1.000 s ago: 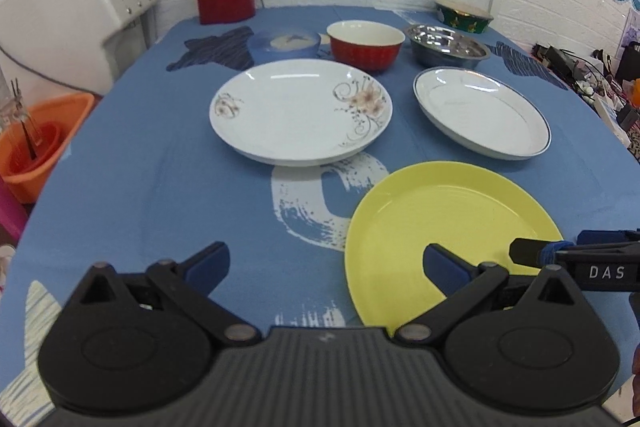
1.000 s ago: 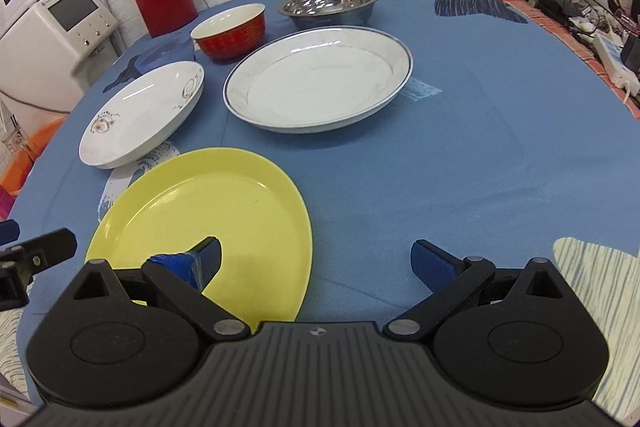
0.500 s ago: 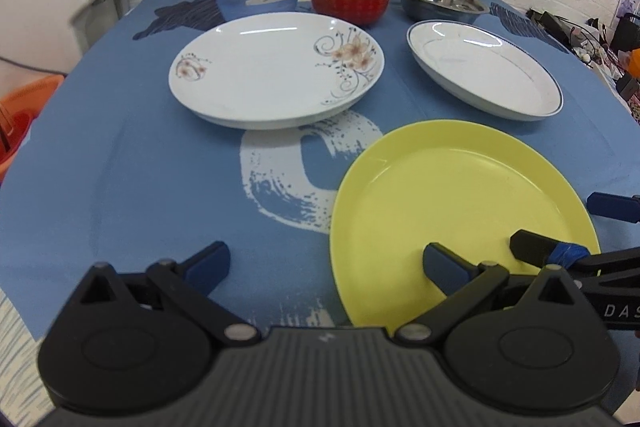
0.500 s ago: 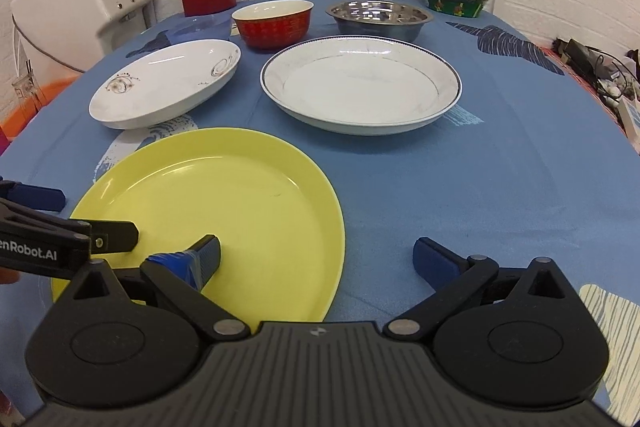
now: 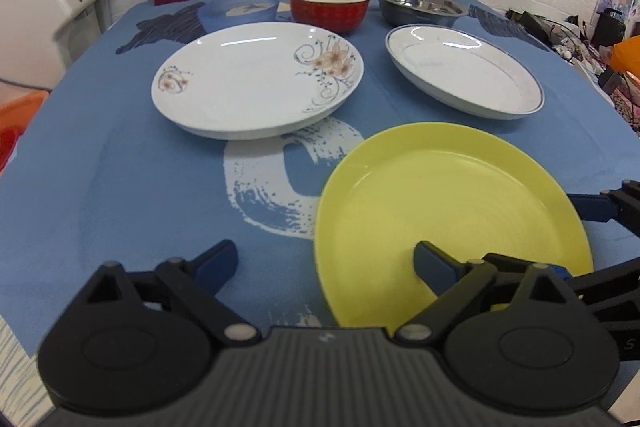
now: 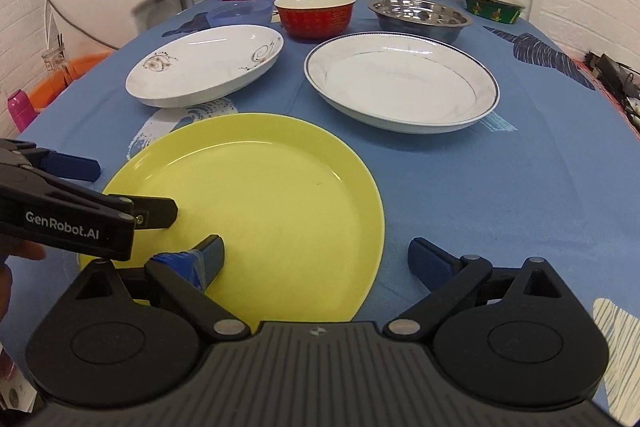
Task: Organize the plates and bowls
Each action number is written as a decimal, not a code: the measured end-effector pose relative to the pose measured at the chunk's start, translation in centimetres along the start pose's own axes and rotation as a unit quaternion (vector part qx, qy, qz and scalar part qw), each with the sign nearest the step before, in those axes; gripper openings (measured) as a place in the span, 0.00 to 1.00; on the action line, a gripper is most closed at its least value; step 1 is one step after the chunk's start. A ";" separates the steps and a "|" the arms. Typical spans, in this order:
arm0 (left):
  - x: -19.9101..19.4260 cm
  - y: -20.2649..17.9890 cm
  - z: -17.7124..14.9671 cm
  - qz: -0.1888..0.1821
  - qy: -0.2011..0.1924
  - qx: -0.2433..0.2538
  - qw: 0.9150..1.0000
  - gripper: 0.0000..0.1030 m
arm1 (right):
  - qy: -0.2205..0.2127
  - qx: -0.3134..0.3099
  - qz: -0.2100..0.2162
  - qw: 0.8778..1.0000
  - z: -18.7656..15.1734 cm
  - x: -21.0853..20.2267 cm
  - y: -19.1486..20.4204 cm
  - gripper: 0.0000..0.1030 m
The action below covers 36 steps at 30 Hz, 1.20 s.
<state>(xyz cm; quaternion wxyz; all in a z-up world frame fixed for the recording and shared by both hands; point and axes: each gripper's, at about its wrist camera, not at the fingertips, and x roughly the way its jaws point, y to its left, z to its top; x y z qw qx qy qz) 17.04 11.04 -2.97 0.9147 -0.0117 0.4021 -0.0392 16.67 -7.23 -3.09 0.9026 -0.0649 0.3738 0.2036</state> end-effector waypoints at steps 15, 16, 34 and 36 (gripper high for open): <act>-3.4 1.6 -0.4 0.001 -0.022 -0.036 0.999 0.27 | -0.047 0.087 0.051 0.994 0.0 -1.9 1.5 0.63; -3.8 2.0 -0.4 0.006 -0.026 -0.037 0.999 0.27 | -0.051 0.083 0.055 0.994 0.2 -2.1 1.9 0.63; -1.4 4.9 -0.6 0.046 -0.028 -0.039 0.998 0.28 | -0.043 0.057 0.068 0.995 0.6 0.6 5.1 0.67; -1.5 5.0 -0.7 0.047 -0.029 -0.035 0.998 0.28 | -0.043 0.040 0.064 0.996 0.5 0.8 5.5 0.68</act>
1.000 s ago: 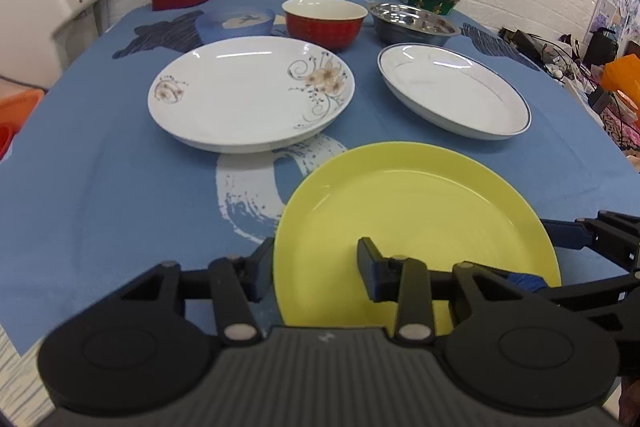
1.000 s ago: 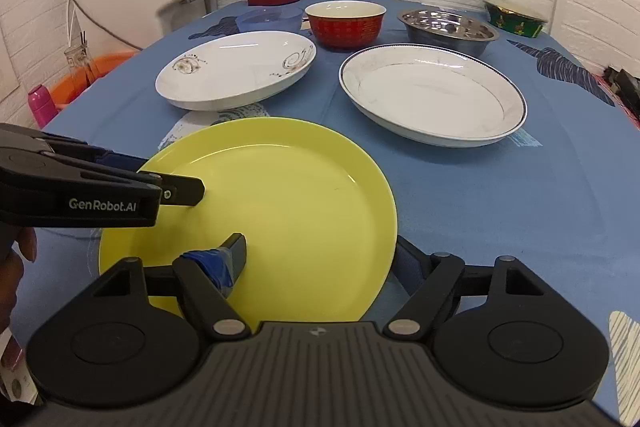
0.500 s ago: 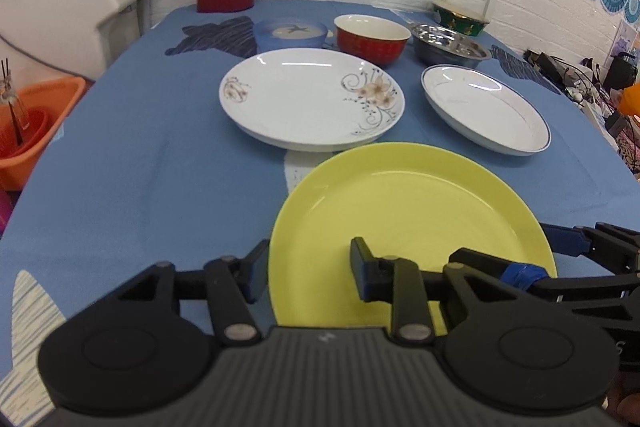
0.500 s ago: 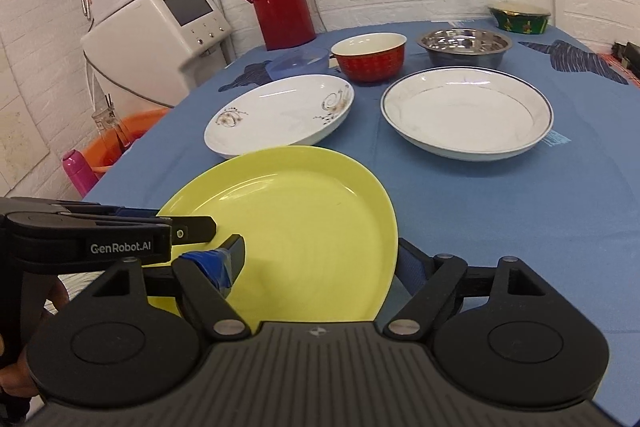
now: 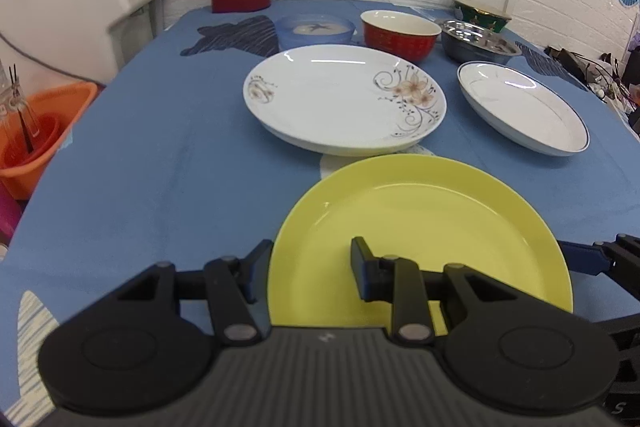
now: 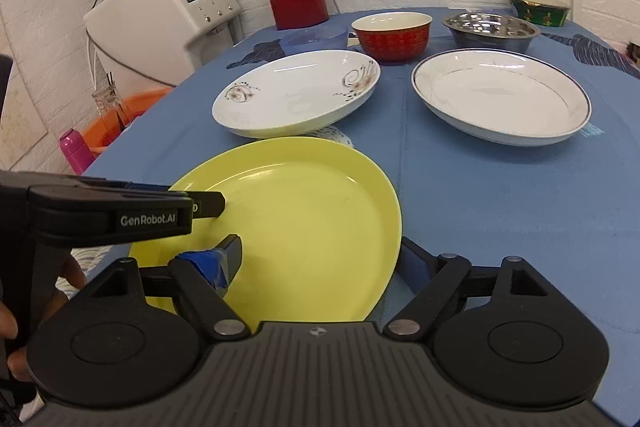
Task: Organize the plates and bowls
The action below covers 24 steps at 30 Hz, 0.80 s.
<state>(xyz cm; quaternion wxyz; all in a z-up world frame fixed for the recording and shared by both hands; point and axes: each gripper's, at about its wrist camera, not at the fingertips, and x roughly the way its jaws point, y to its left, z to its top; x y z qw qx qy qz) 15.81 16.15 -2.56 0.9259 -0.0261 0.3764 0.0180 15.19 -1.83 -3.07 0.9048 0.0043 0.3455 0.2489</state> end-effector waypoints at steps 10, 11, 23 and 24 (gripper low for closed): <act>-2.0 0.8 0.1 -0.007 -0.057 -0.023 0.998 0.72 | 0.000 0.019 0.017 1.000 0.9 -1.0 -1.2 0.66; -2.3 1.2 0.6 -0.002 -0.065 -0.027 0.998 0.73 | -0.010 0.024 0.010 1.000 1.3 -1.4 -1.6 0.66; 4.9 5.8 10.8 -0.033 -0.023 -0.113 0.993 0.72 | -0.034 -0.076 -0.005 0.997 13.0 7.0 -3.3 0.67; 5.7 5.9 11.1 -0.025 -0.019 -0.114 0.993 0.72 | -0.027 -0.075 -0.003 0.997 13.5 8.2 -3.5 0.67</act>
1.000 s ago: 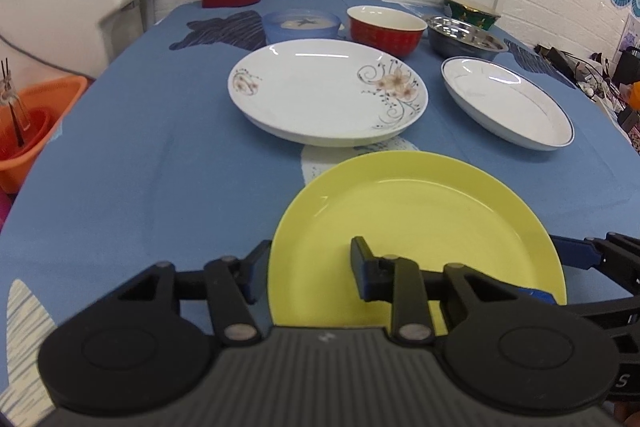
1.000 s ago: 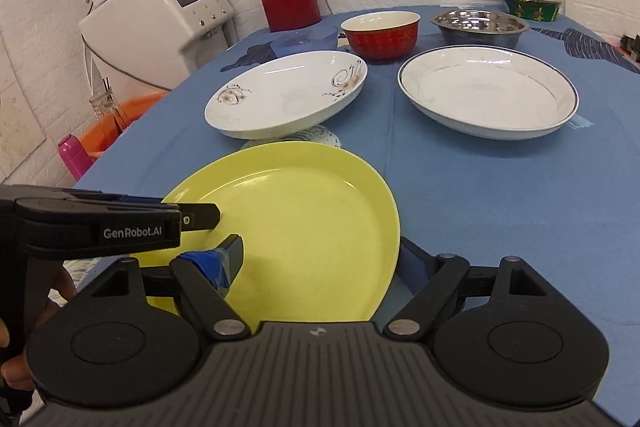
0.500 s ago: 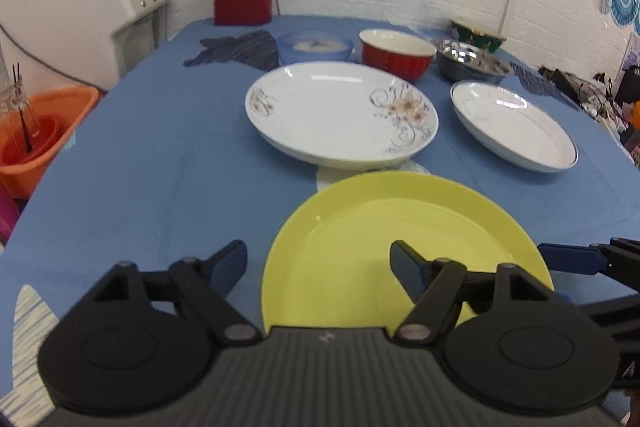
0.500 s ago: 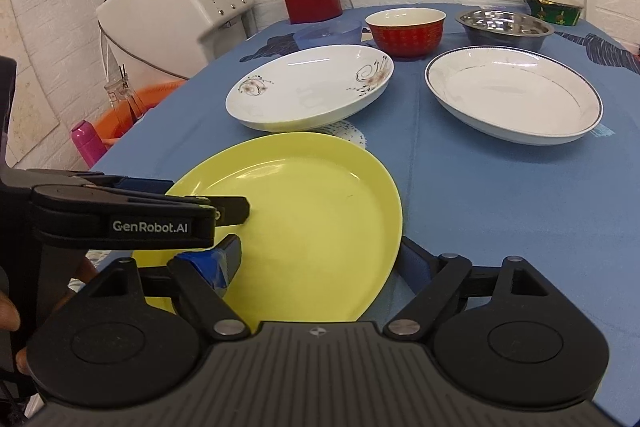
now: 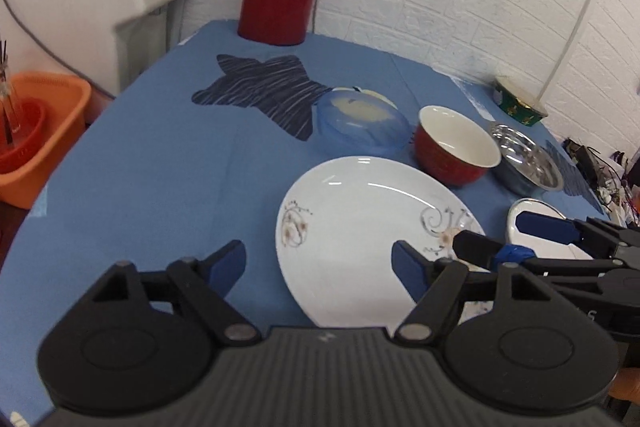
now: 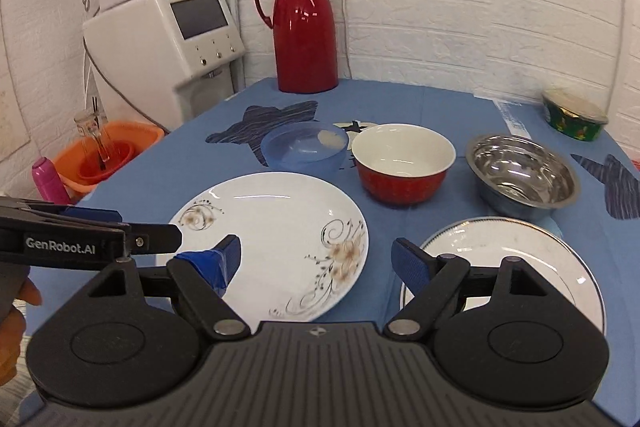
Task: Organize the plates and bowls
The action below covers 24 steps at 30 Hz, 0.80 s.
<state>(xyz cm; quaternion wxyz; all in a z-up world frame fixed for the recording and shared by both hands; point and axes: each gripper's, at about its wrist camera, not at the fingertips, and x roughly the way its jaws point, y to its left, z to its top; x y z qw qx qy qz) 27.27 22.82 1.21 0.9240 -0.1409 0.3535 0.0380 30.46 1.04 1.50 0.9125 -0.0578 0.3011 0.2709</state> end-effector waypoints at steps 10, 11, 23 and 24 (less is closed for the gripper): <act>4.8 1.2 0.4 0.033 0.037 -0.008 0.999 0.71 | 0.053 -0.010 0.007 0.999 0.9 5.8 -0.4 0.67; 4.9 1.2 0.3 0.036 0.036 -0.005 0.999 0.70 | 0.059 -0.008 0.012 0.998 0.7 6.1 -0.5 0.67; 5.2 0.6 0.0 0.052 0.020 0.025 0.998 0.68 | 0.058 -0.004 0.012 0.998 -0.8 6.6 -0.1 0.73; 5.2 0.6 -0.1 0.052 0.019 0.026 0.998 0.68 | 0.059 -0.009 0.019 0.998 -0.8 6.6 -0.2 0.74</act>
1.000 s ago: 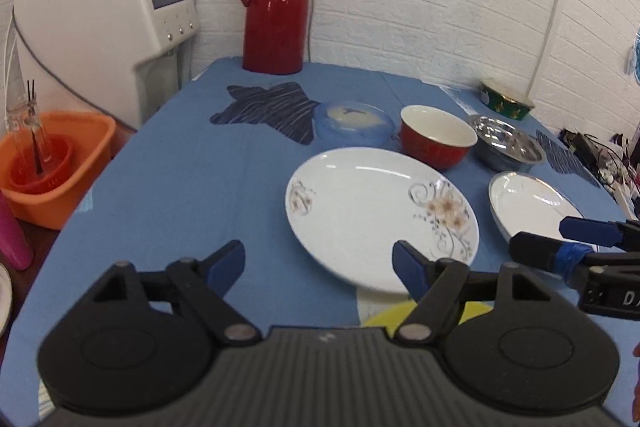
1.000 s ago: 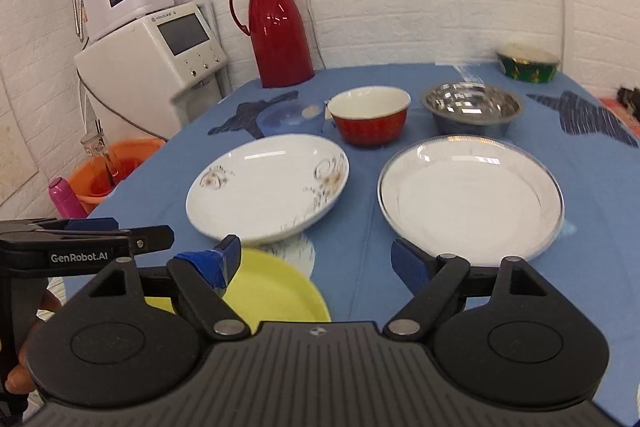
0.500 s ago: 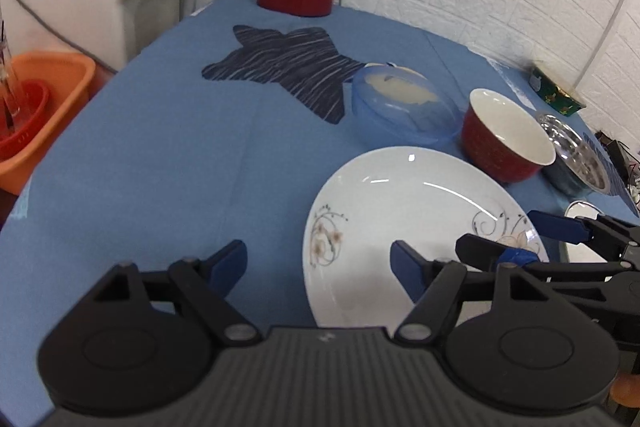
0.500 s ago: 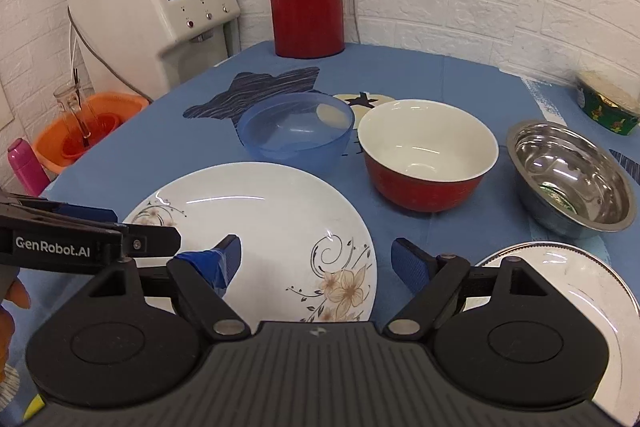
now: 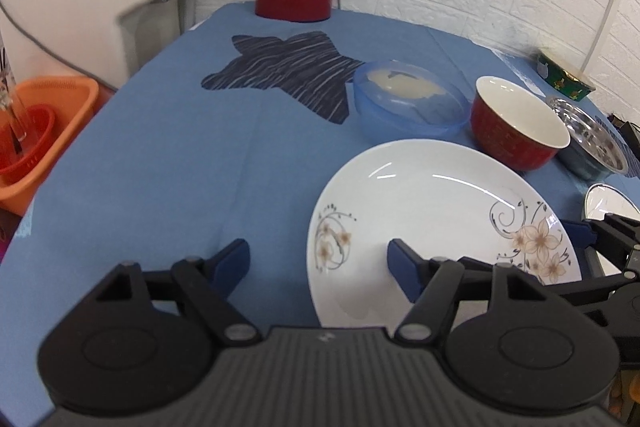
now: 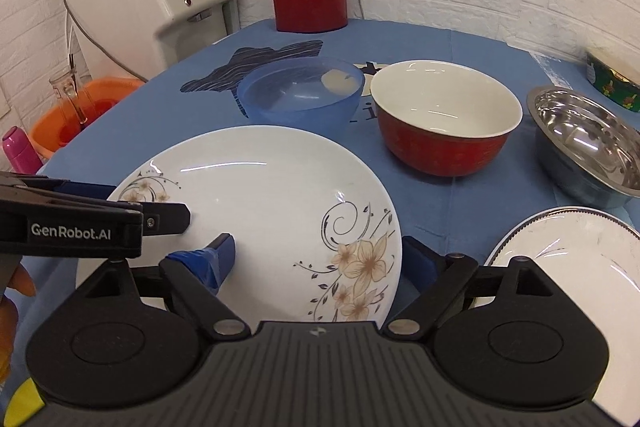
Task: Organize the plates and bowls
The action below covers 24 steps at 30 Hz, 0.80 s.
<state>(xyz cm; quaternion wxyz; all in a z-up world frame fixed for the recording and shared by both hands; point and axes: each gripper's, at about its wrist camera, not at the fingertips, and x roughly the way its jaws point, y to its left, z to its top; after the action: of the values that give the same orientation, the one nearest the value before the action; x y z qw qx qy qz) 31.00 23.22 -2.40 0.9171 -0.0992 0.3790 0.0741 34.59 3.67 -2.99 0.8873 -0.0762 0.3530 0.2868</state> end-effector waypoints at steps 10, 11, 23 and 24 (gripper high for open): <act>-0.3 -0.8 0.3 -0.001 0.004 -0.003 1.000 0.38 | -0.025 -0.021 0.029 0.999 -0.8 -0.5 0.0 0.65; -0.3 -0.9 0.3 -0.001 0.004 -0.006 1.000 0.37 | -0.029 -0.018 0.028 0.999 -1.0 -0.7 -0.2 0.60; -3.1 -2.1 1.5 0.013 -0.002 -0.002 1.000 0.31 | -0.038 0.061 0.054 0.996 -0.3 -2.7 -1.0 0.53; -3.5 -2.1 1.4 0.012 -0.002 -0.002 1.000 0.31 | -0.040 0.064 0.056 0.996 -0.4 -3.2 -0.9 0.53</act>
<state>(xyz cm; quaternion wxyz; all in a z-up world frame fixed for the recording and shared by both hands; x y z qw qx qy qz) 29.90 21.33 1.30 0.9166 -0.0964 0.3784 0.0862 33.07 1.33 -1.20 0.8864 0.0117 0.3387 0.3154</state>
